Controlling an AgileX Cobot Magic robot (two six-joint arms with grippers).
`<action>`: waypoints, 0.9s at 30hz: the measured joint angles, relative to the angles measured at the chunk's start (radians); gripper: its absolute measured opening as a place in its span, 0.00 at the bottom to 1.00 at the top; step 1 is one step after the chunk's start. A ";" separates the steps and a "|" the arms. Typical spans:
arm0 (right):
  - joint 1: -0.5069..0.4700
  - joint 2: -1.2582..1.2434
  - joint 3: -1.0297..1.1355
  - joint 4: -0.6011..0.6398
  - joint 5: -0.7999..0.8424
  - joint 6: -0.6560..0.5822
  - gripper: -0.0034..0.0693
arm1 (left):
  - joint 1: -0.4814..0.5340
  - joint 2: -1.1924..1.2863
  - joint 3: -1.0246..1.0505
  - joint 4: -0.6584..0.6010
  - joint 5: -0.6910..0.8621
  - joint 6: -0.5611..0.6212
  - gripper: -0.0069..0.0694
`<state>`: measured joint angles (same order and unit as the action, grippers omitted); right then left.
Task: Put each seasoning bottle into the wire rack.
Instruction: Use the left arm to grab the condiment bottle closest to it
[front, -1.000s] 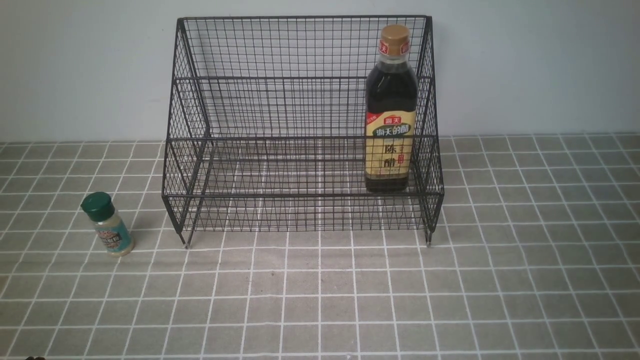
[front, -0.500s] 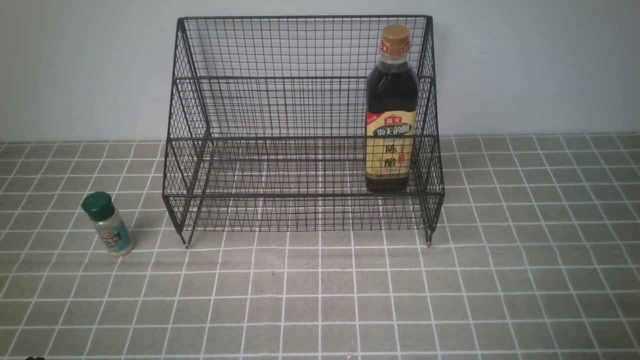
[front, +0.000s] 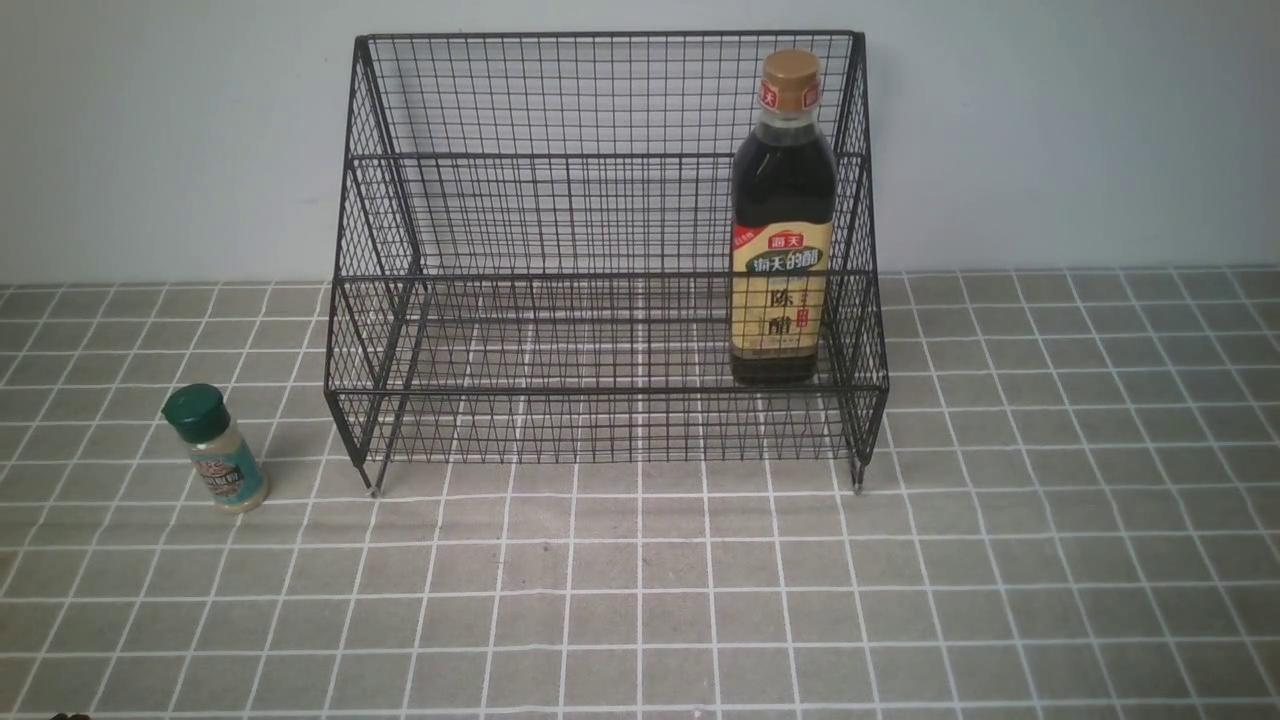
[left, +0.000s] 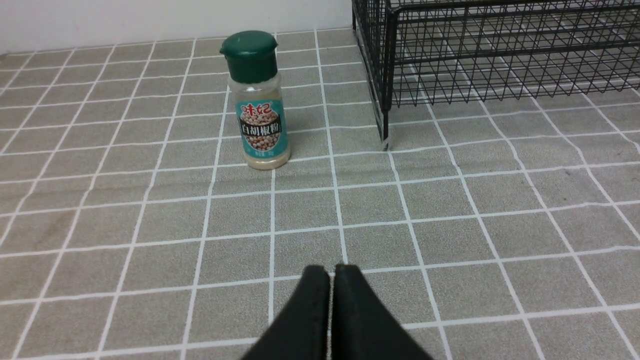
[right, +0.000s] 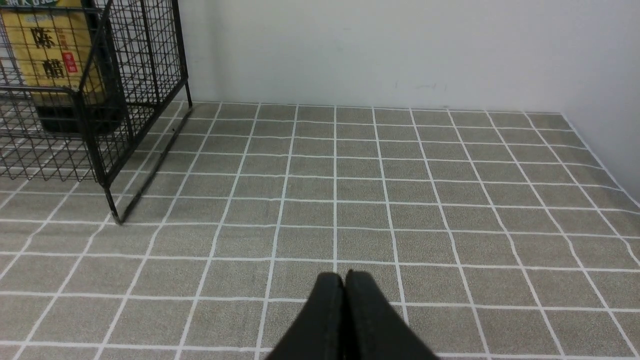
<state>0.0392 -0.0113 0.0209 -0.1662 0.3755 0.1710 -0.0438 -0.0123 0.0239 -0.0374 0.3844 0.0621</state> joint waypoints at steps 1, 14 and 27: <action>0.000 0.000 0.000 0.000 0.000 0.000 0.03 | 0.000 0.000 0.000 0.000 0.000 0.000 0.08; 0.000 0.000 0.000 0.001 0.000 0.000 0.03 | 0.000 0.000 0.001 0.006 -0.003 0.004 0.08; 0.000 0.000 0.000 0.001 0.000 0.000 0.03 | 0.000 0.000 0.008 -0.106 -0.628 -0.093 0.08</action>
<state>0.0392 -0.0113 0.0209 -0.1651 0.3755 0.1710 -0.0438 -0.0123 0.0317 -0.1433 -0.2436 -0.0310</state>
